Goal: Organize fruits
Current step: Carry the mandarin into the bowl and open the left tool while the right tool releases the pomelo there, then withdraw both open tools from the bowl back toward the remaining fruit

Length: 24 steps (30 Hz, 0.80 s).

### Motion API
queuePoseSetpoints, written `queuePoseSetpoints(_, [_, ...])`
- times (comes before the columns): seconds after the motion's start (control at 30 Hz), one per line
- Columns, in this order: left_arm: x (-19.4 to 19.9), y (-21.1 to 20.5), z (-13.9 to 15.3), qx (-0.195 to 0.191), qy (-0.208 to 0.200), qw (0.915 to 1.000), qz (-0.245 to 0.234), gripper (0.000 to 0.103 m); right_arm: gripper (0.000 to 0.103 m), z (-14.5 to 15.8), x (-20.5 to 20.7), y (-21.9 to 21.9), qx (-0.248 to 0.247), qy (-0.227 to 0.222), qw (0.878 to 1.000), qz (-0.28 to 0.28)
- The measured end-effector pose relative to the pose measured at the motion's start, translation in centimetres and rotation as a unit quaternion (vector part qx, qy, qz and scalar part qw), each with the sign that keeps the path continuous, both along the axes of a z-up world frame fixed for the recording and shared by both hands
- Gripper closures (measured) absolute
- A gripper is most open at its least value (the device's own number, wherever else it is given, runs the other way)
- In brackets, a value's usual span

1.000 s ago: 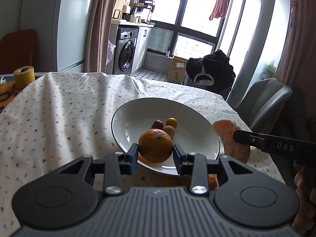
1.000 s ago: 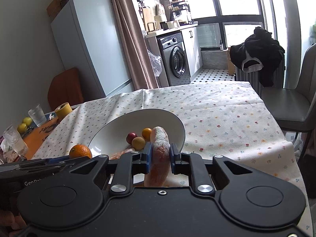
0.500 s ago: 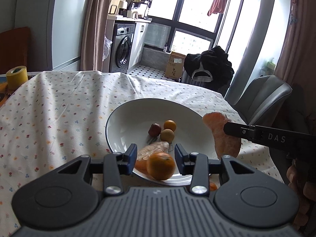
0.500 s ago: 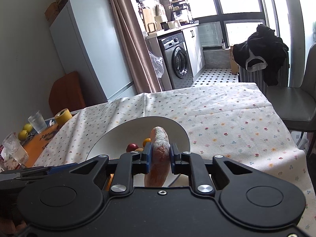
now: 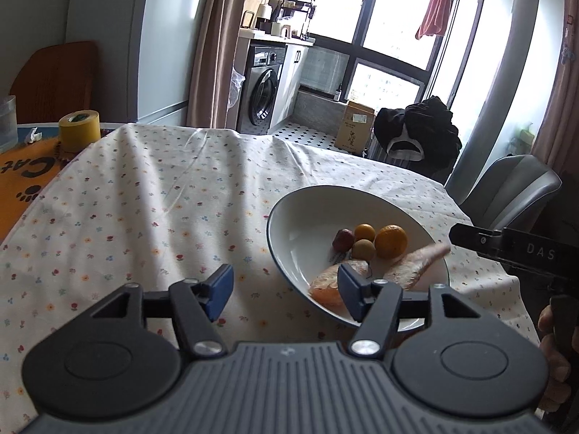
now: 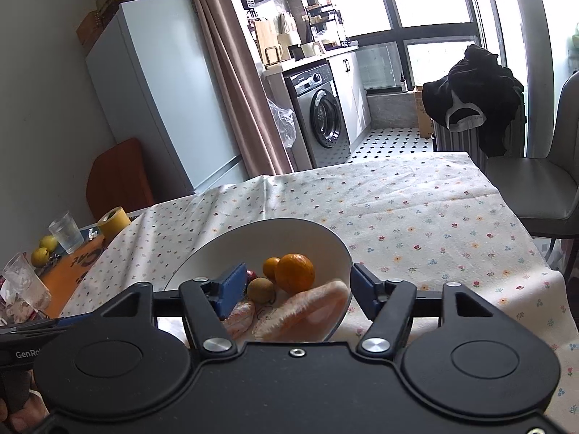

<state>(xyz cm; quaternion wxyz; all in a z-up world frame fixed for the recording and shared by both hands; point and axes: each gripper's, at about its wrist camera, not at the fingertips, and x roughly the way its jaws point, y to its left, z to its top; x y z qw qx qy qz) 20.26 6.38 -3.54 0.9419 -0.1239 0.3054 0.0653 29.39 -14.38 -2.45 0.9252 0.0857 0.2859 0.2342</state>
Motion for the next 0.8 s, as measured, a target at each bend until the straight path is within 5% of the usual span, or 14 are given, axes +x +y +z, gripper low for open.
queuePoseSetpoints(0.13, [-0.4,0.1,0.1,0.0,-0.003,1.0,0.007,0.028,0.034,0.4,-0.5,-0.6,0.004,-0.002,1.0,-0.008])
queuePoseSetpoints(0.8, [-3.8,-1.5,0.9,0.022,-0.015,0.9996,0.006,0.011,0.017,0.8,-5.2,-1.9,-0.009,-0.011,1.0,0.008])
